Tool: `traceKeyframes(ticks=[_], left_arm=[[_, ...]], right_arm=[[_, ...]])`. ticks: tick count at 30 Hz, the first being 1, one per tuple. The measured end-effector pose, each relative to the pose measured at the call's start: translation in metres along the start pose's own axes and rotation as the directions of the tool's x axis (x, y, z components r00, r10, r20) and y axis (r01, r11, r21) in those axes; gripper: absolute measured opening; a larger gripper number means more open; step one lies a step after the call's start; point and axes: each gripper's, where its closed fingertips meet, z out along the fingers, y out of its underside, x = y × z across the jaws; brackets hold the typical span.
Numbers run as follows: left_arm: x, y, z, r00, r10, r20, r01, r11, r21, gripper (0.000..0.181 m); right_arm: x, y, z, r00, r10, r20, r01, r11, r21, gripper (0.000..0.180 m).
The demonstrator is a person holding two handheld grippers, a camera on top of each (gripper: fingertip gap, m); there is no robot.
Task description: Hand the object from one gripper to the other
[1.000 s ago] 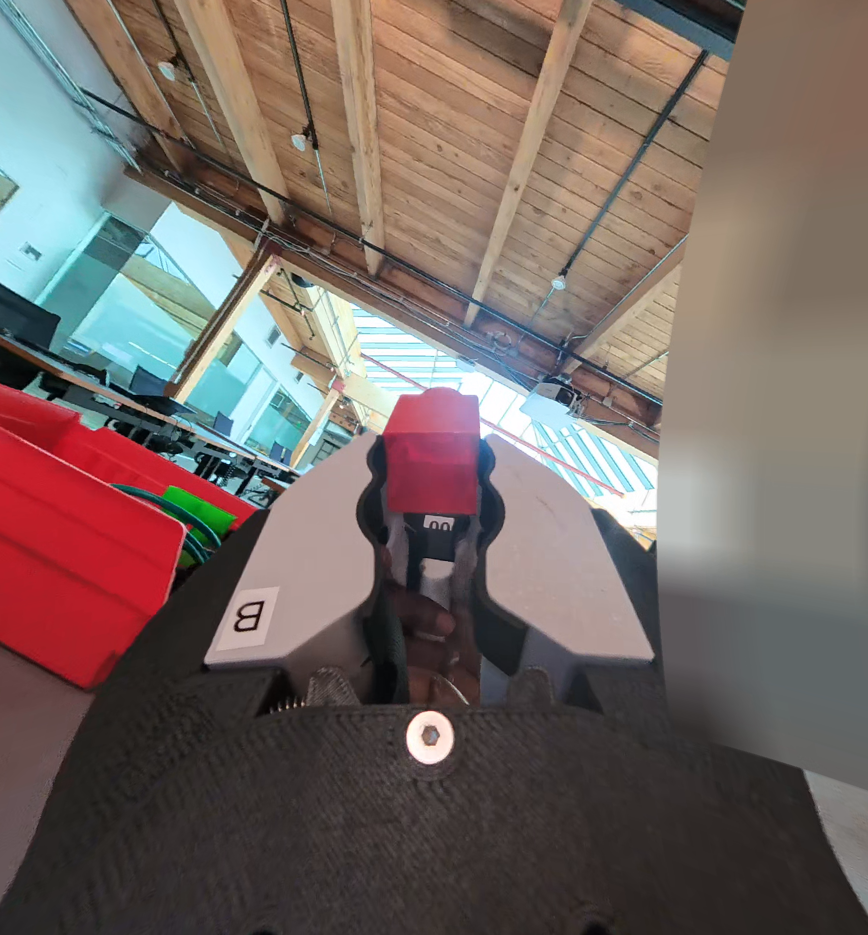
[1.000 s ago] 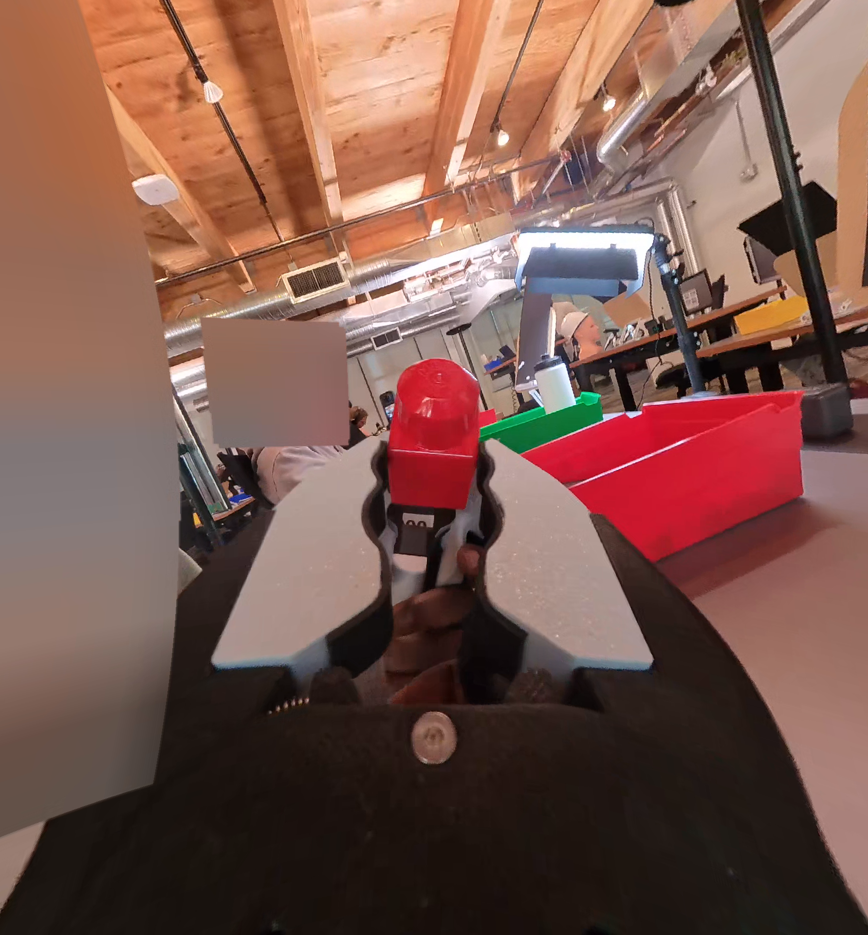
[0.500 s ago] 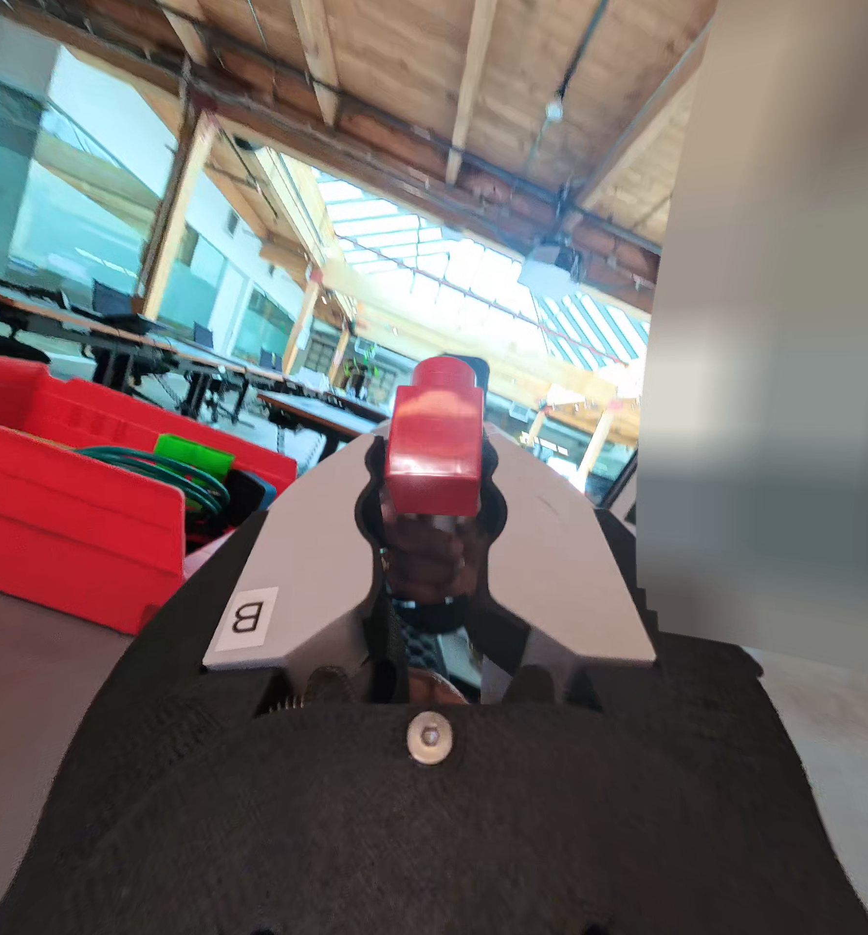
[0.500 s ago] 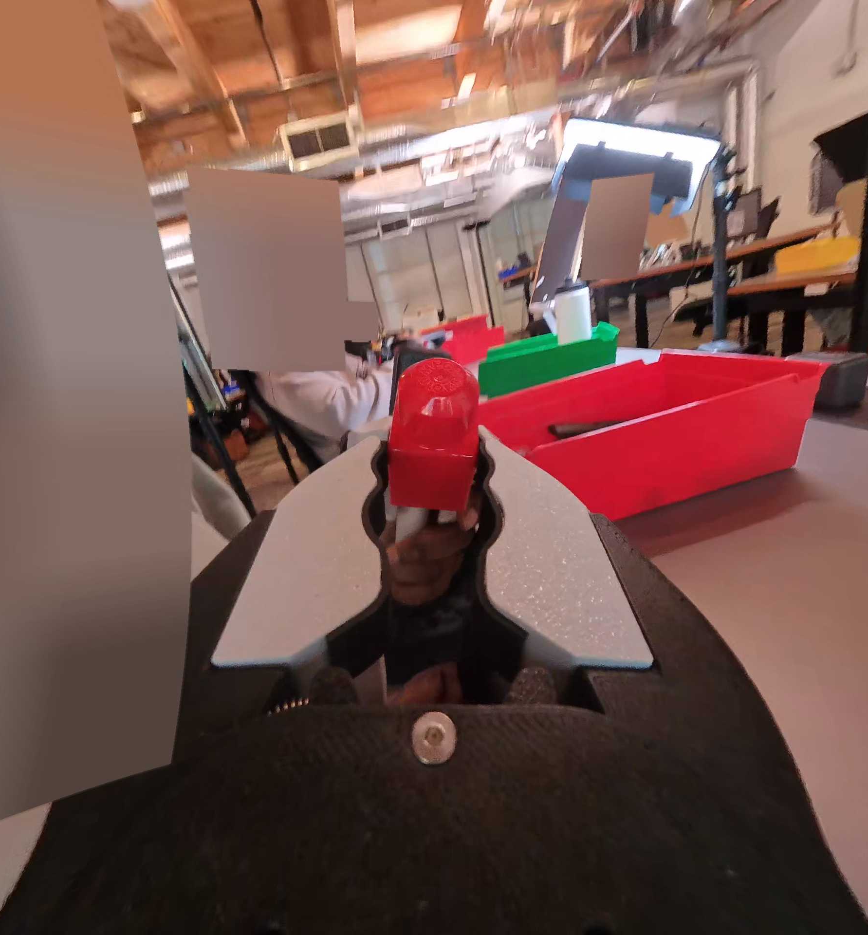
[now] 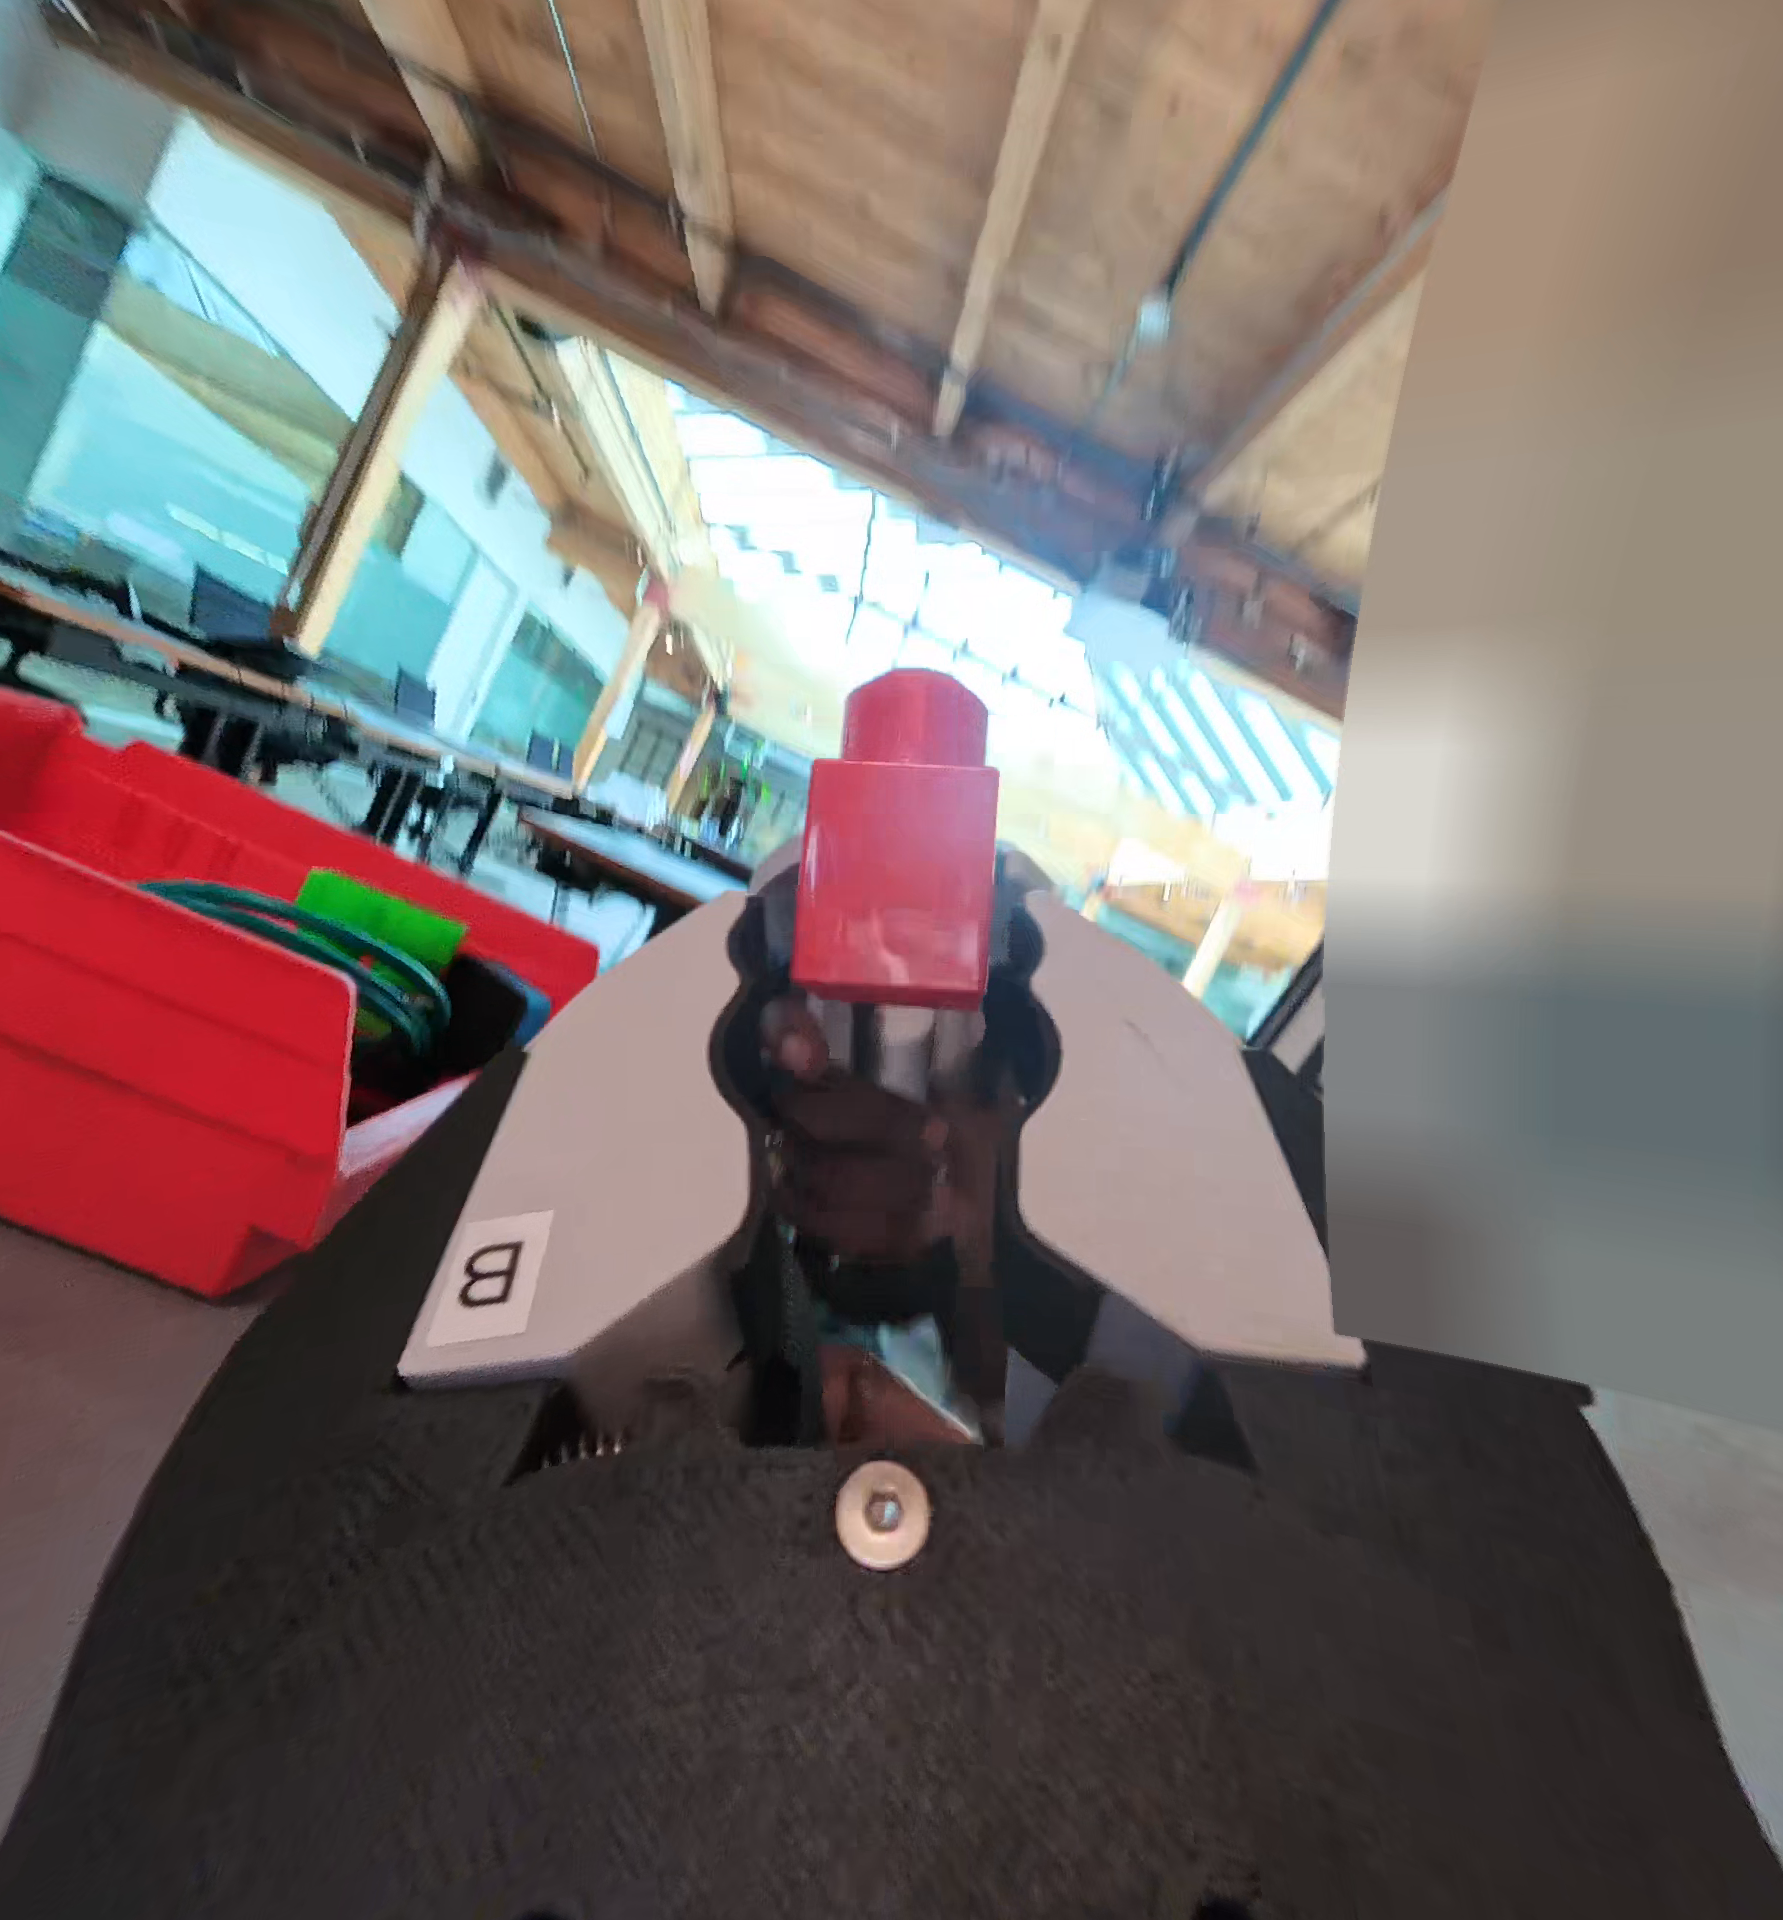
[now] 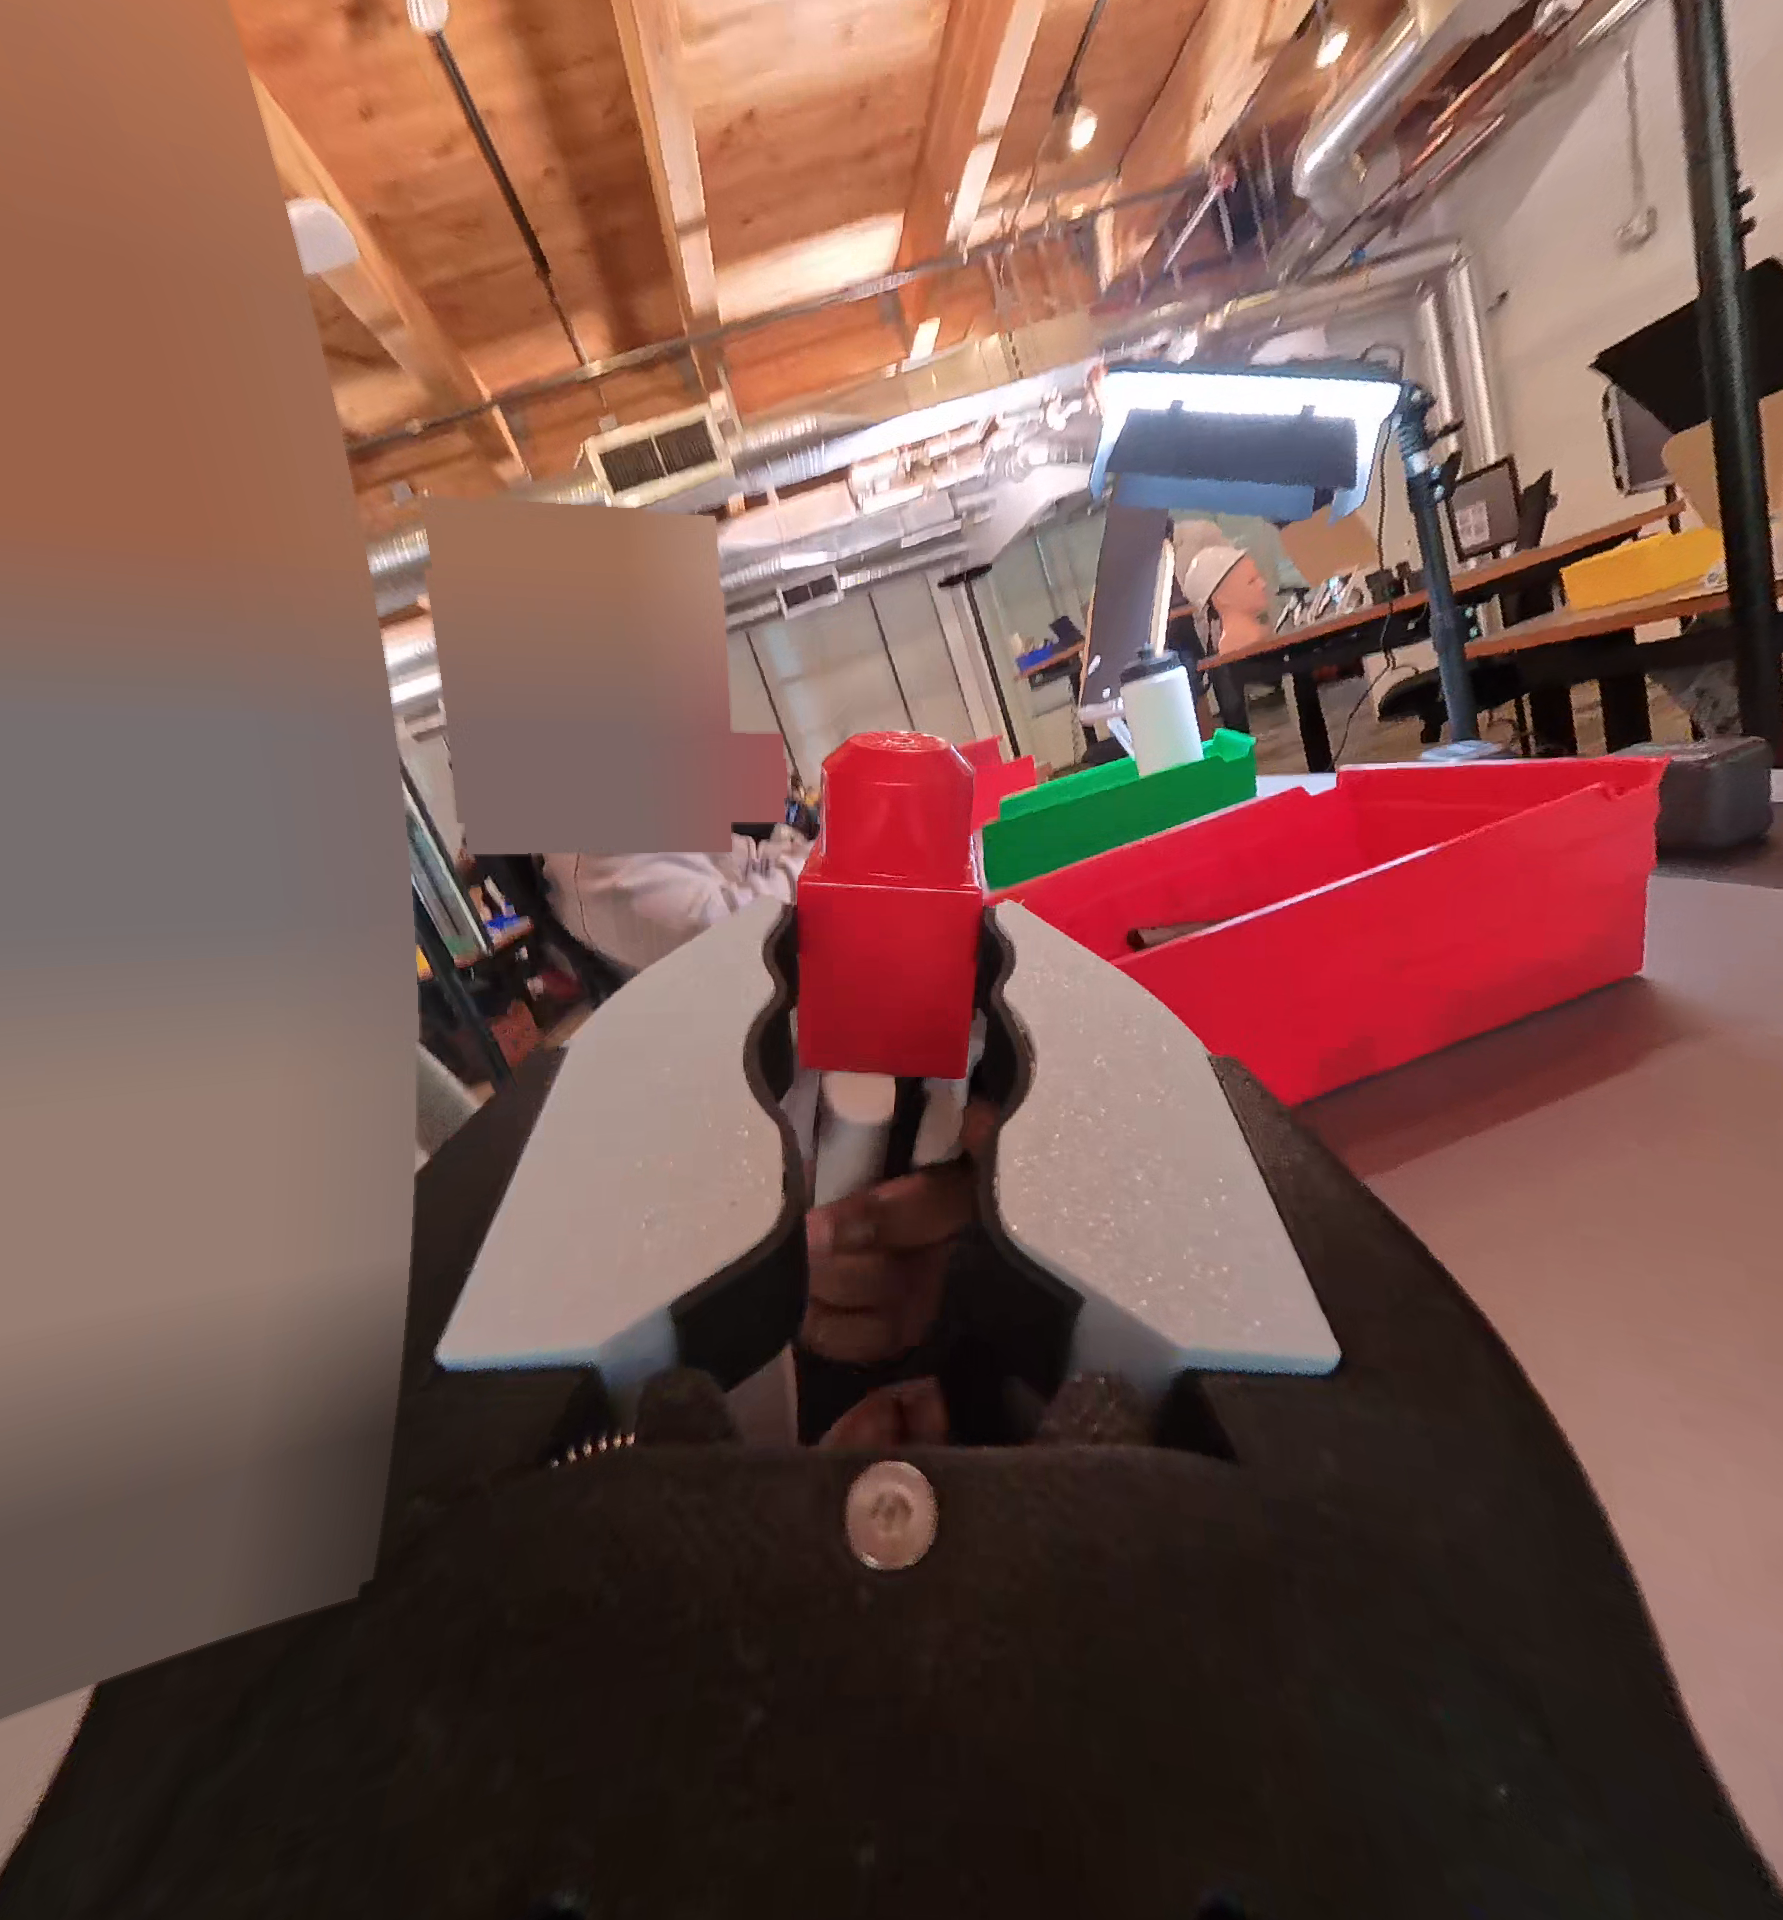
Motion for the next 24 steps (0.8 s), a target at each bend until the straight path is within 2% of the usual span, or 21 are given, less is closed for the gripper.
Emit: traceKeyframes(ticks=[3,5,7,13,16,24], left_arm=[[0.004,0.018,-0.005,0.996,0.09,-0.019,-0.092,0.972,-0.218,0.049],[0.006,0.023,-0.009,0.987,0.159,-0.028,-0.161,0.946,-0.283,0.046],[0.01,0.025,-0.01,0.977,0.207,-0.045,-0.211,0.93,-0.301,0.035],[0.01,0.022,-0.008,0.969,0.245,-0.033,-0.245,0.931,-0.27,0.035],[0.006,0.027,-0.01,0.952,0.306,-0.024,-0.297,0.899,-0.32,0.035],[0.008,0.036,-0.01,0.936,0.347,-0.058,-0.343,0.864,-0.368,0.036]], right_arm=[[-0.007,0.01,-0.005,0.999,-0.03,0.028,0.033,0.991,-0.132,0.033],[-0.011,0.016,-0.008,0.998,-0.054,0.039,0.061,0.98,-0.191,0.033],[-0.014,0.02,-0.008,0.997,-0.065,0.051,0.075,0.971,-0.225,0.033],[-0.015,0.017,-0.007,0.992,-0.119,0.041,0.125,0.969,-0.214,0.033],[-0.011,0.013,-0.008,0.981,-0.193,-0.005,0.187,0.959,-0.213,0.045],[-0.016,0.01,-0.012,0.97,-0.241,0.009,0.235,0.938,-0.256,0.039]])
